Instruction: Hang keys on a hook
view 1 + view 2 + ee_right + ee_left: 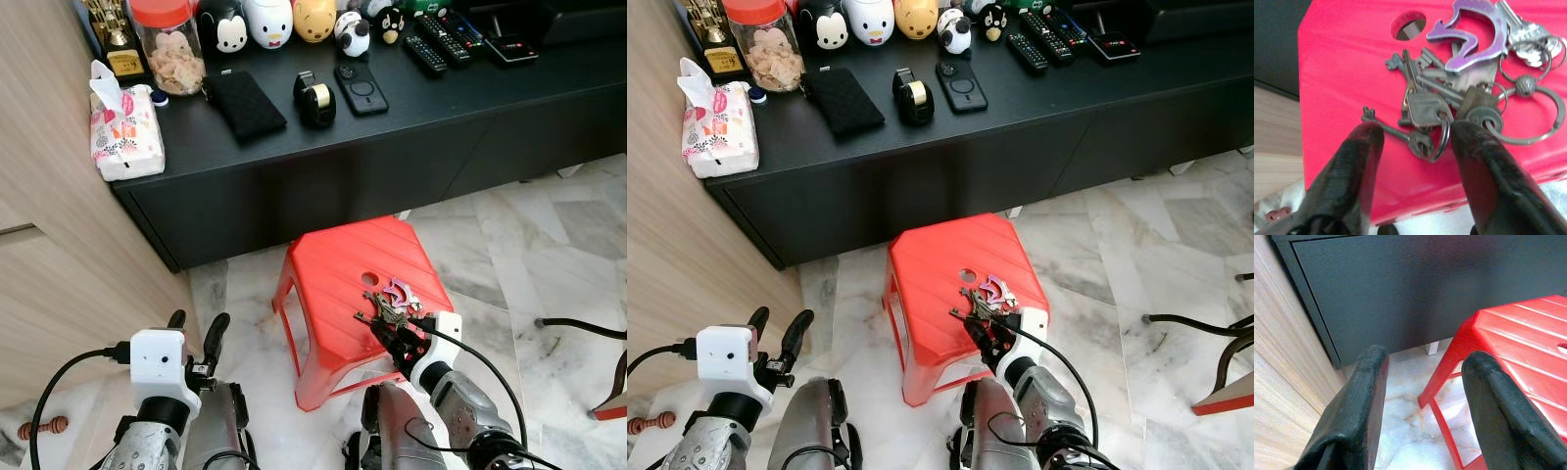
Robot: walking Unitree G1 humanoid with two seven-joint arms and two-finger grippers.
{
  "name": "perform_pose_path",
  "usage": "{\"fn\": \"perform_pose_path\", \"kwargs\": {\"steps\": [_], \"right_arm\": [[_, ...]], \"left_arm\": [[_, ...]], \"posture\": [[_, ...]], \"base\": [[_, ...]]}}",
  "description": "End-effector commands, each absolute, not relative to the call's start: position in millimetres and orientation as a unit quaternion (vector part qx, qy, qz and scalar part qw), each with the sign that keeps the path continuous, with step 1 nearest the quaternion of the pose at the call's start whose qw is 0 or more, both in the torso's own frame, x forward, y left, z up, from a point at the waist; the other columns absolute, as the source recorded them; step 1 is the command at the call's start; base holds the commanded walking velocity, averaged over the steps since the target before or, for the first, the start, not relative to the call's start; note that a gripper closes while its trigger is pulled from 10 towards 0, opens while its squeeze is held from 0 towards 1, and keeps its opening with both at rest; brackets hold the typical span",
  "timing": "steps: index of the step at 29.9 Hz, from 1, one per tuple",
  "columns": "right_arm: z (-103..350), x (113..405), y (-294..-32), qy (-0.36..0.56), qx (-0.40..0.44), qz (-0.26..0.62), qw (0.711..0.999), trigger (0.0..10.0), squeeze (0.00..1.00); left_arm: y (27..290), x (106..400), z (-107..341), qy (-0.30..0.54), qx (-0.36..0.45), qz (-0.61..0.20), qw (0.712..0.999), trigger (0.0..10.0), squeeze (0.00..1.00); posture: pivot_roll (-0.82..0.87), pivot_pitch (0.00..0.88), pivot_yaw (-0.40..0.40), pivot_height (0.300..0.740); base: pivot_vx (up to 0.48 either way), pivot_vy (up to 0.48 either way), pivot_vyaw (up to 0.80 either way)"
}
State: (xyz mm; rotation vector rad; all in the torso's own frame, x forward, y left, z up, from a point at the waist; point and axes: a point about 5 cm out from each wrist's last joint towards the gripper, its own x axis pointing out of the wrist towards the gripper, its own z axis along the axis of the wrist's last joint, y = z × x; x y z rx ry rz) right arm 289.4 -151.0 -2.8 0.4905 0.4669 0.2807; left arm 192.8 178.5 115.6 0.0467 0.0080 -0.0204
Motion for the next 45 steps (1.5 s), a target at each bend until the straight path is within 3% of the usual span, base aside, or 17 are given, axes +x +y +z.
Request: {"fn": "perform_pose_path", "kwargs": {"steps": [1, 26, 39, 45], "right_arm": [[-9.0, 283.4, -153.5, 0.241, 0.237, 0.127, 0.933, 0.0, 0.00], [-11.0, 282.6, -153.0, 0.251, 0.229, 0.123, 0.932, 0.0, 0.00], [-7.1, 287.3, -148.5, 0.238, 0.239, 0.113, 0.935, 0.0, 0.00], [12.8, 304.6, -148.1, 0.183, 0.207, 0.114, 0.954, 0.0, 0.00]], "left_arm": [[177.6, 188.7, 116.4, 0.007, 0.024, -0.007, 1.000, 10.0, 0.00], [179.4, 194.1, 110.2, 0.015, 0.025, -0.012, 1.000, 10.0, 0.00], [183.0, 208.5, 104.9, 0.009, 0.030, -0.013, 0.999, 10.0, 0.00], [189.3, 223.5, 103.0, 0.000, 0.036, -0.009, 0.999, 10.0, 0.00]], "posture": [[0.04, 0.269, -0.114, 0.622], [0.03, 0.251, -0.112, 0.622], [0.04, 0.170, -0.097, 0.622], [0.04, 0.104, -0.088, 0.622]], "base": [[0.000, 0.000, 0.00], [0.000, 0.000, 0.00], [0.000, 0.000, 0.00], [0.000, 0.000, 0.00]]}}
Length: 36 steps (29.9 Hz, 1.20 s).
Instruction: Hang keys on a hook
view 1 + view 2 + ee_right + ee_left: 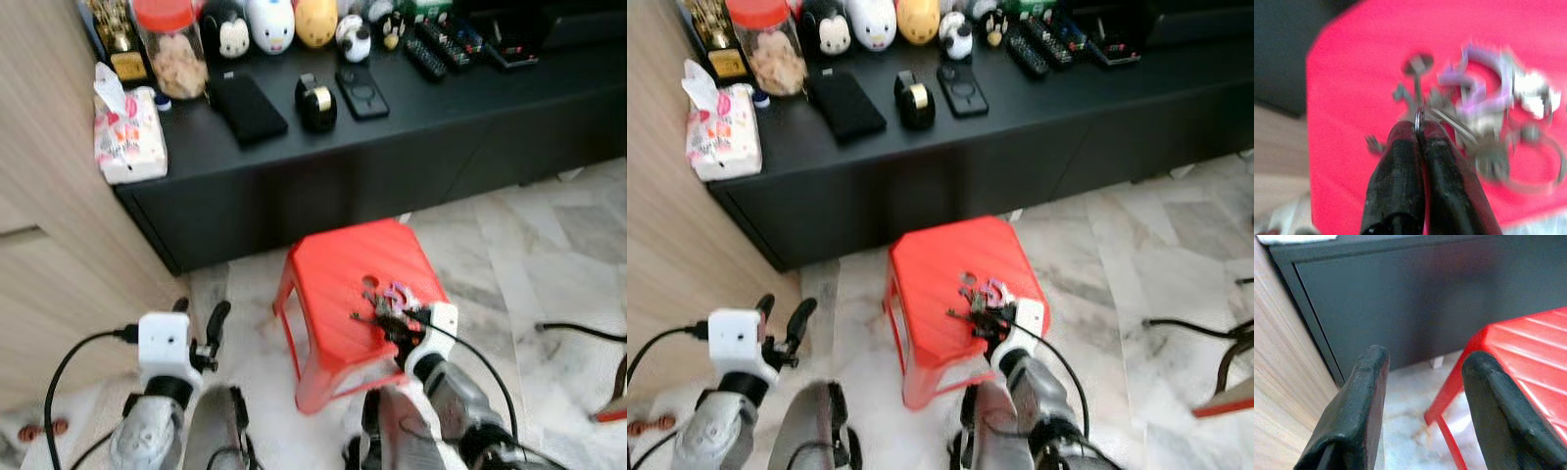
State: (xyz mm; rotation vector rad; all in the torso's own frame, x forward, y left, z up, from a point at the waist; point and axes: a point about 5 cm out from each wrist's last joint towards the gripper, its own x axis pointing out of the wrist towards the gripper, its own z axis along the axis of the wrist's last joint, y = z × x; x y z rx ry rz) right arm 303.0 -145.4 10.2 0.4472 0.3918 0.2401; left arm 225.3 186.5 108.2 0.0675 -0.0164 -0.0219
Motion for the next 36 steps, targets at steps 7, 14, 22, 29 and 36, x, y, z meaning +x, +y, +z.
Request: {"fn": "perform_pose_path", "kwargs": {"steps": [7, 14, 22, 29, 36], "right_arm": [[66.9, 335.1, -142.1, 0.038, 0.173, 0.144, 0.974, 0.0, 0.00], [86.5, 337.9, -132.2, -0.019, 0.144, 0.137, 0.980, 10.0, 0.00], [82.6, 311.7, -163.1, -0.053, 0.094, 0.035, 0.994, 10.0, 0.00], [68.2, 298.7, -181.0, -0.025, 0.080, -0.021, 0.996, 10.0, 0.00], [66.7, 300.2, -169.3, -0.014, 0.085, -0.018, 0.996, 10.0, 0.00]], "left_arm": [[198.2, 242.6, 91.8, -0.001, 0.037, 0.004, 0.999, 10.0, 0.00], [202.8, 257.3, 82.5, -0.001, 0.027, 0.018, 0.999, 10.0, 0.00], [213.9, 260.1, 72.2, 0.003, 0.019, 0.035, 0.999, 10.0, 0.00], [220.6, 259.5, 68.2, 0.005, 0.024, 0.037, 0.999, 10.0, 0.00], [231.7, 259.6, 62.1, 0.018, 0.029, 0.051, 0.998, 10.0, 0.00]], "posture": [[0.02, 0.000, -0.076, 0.622], [0.00, 0.000, -0.072, 0.622], [-0.05, 0.000, -0.042, 0.622], [-0.05, 0.000, -0.030, 0.656], [-0.01, 0.000, -0.020, 0.706]], "base": [[0.000, 0.000, 0.00], [0.000, 0.000, 0.00], [0.000, 0.000, 0.00], [0.000, 0.000, 0.00], [0.000, 0.000, 0.00]]}}
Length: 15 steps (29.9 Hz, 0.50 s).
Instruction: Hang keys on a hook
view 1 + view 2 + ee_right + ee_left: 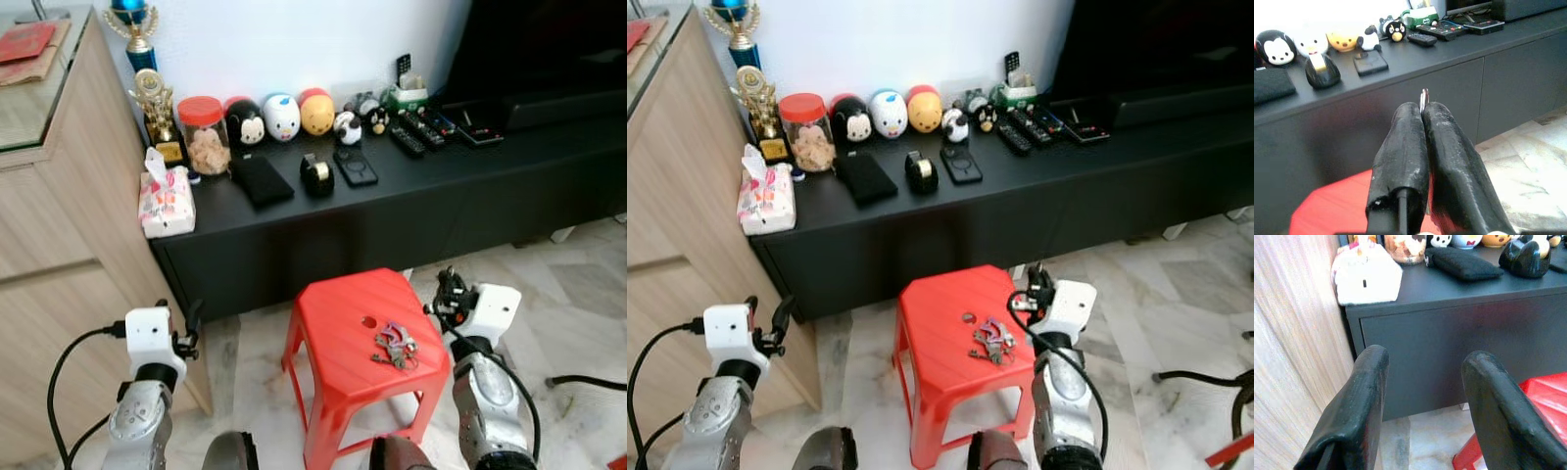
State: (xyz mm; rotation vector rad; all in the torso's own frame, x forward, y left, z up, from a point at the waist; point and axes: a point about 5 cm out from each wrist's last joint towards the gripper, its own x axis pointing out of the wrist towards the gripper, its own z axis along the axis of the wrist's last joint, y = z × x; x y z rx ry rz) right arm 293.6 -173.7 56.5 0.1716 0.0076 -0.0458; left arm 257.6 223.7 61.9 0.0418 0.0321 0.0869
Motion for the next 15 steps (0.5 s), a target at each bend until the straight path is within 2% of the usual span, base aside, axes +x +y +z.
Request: {"fn": "perform_pose_path", "kwargs": {"steps": [1, 5, 8, 15], "right_arm": [[66.9, 300.8, -168.3, -0.014, 0.086, -0.018, 0.996, 10.0, 0.00], [68.8, 306.0, -157.9, -0.016, 0.099, -0.015, 0.995, 10.0, 0.00], [68.9, 305.8, -153.2, -0.016, 0.103, -0.012, 0.994, 10.0, 0.00], [57.1, 293.2, -153.0, -0.002, 0.101, -0.023, 0.995, 10.0, 0.00]], "left_arm": [[233.1, 259.7, 61.4, 0.020, 0.030, 0.053, 0.998, 10.0, 0.00], [251.4, 257.2, 55.5, 0.038, 0.030, 0.080, 0.996, 10.0, 0.00], [259.9, 253.8, 49.4, 0.054, 0.024, 0.091, 0.994, 10.0, 0.00], [283.8, 235.2, 9.9, 0.168, 0.046, 0.108, 0.979, 10.0, 0.00]], "posture": [[-0.01, 0.000, -0.020, 0.711], [0.01, 0.000, -0.002, 0.740], [0.01, 0.000, 0.007, 0.740], [-0.02, 0.000, 0.040, 0.740]], "base": [[0.000, 0.000, 0.00], [0.000, 0.000, 0.00], [0.000, 0.000, 0.00], [0.000, 0.000, 0.00]]}}
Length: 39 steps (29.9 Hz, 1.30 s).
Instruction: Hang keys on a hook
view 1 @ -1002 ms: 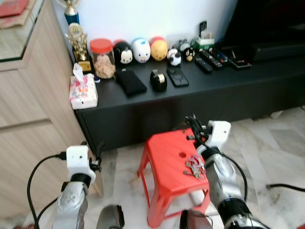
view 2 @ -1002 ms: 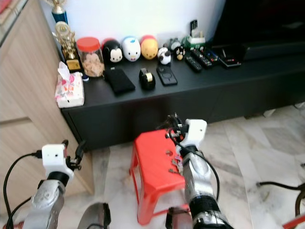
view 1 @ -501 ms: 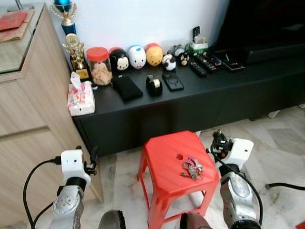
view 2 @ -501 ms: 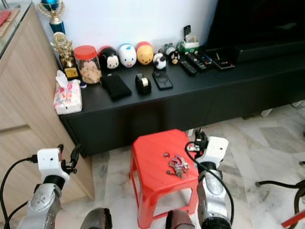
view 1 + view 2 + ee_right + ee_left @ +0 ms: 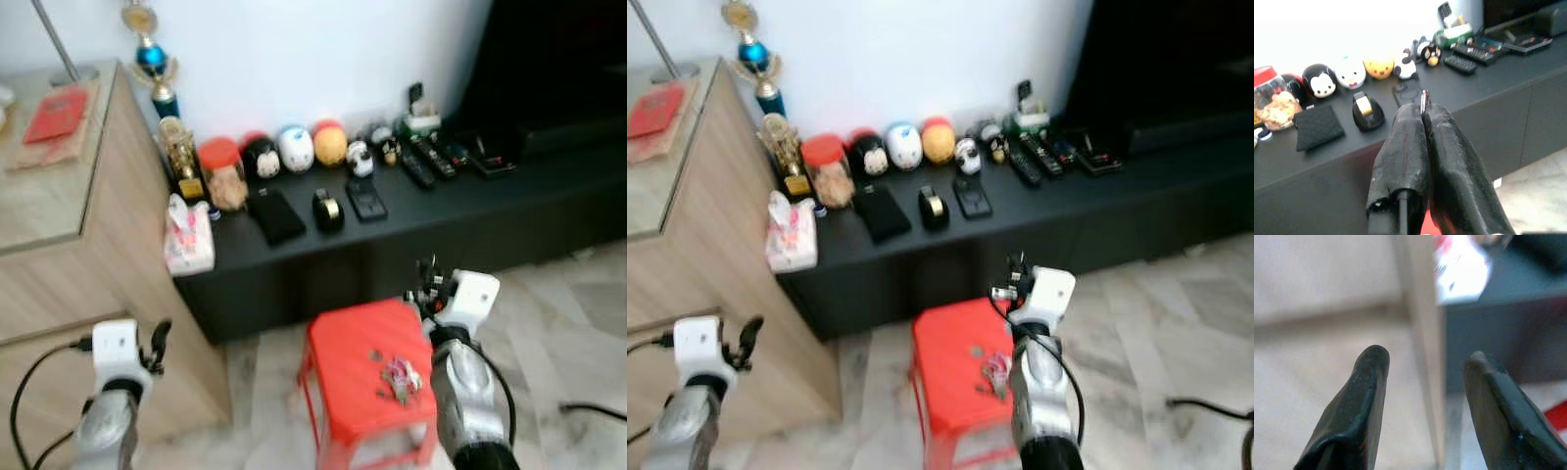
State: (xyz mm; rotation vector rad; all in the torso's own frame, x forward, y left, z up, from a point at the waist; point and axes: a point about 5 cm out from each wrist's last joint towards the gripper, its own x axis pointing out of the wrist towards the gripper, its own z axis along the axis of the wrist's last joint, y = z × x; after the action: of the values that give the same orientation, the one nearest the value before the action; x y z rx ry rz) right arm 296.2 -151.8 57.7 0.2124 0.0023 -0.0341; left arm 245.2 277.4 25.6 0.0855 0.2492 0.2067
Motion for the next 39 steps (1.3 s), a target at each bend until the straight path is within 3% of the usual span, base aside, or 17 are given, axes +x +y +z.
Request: {"fn": "perform_pose_path", "kwargs": {"steps": [1, 9, 14, 21, 27, 39], "right_arm": [[57.1, 293.2, -153.0, -0.002, 0.101, -0.023, 0.995, 10.0, 0.00], [55.8, 288.9, -160.6, 0.002, 0.083, -0.026, 0.996, 10.0, 0.00], [53.2, 286.3, -174.1, 0.006, 0.068, -0.042, 0.997, 10.0, 0.00], [53.2, 290.1, -183.8, 0.012, 0.066, -0.063, 0.996, 10.0, 0.00], [57.4, 297.5, -180.4, 0.014, 0.064, -0.058, 0.996, 10.0, 0.00], [52.3, 292.0, -186.3, 0.027, 0.051, -0.047, 0.997, 10.0, 0.00]], "left_arm": [[283.8, 235.2, 9.9, 0.168, 0.046, 0.108, 0.979, 10.0, 0.00], [286.9, 203.5, -32.6, 0.300, 0.047, 0.114, 0.946, 10.0, 0.00], [273.3, 186.3, -54.1, 0.363, 0.028, 0.105, 0.925, 10.0, 0.00], [259.0, 179.4, -64.5, 0.387, 0.019, 0.086, 0.918, 10.0, 0.00], [262.8, 167.8, -70.2, 0.408, 0.002, 0.107, 0.907, 10.0, 0.00], [259.4, 135.0, -85.6, 0.456, -0.016, 0.115, 0.882, 10.0, 0.00]], "posture": [[-0.02, 0.000, 0.040, 0.740], [-0.10, 0.000, 0.044, 0.740], [-0.07, 0.000, 0.051, 0.740], [-0.03, 0.000, 0.036, 0.740], [-0.04, 0.000, 0.012, 0.740], [-0.06, 0.000, -0.011, 0.740]], "base": [[0.000, 0.000, 0.00], [0.000, 0.000, 0.00], [0.000, 0.000, 0.00], [0.000, 0.000, 0.00], [0.000, 0.000, 0.00], [-0.257, 0.000, 0.00]]}}
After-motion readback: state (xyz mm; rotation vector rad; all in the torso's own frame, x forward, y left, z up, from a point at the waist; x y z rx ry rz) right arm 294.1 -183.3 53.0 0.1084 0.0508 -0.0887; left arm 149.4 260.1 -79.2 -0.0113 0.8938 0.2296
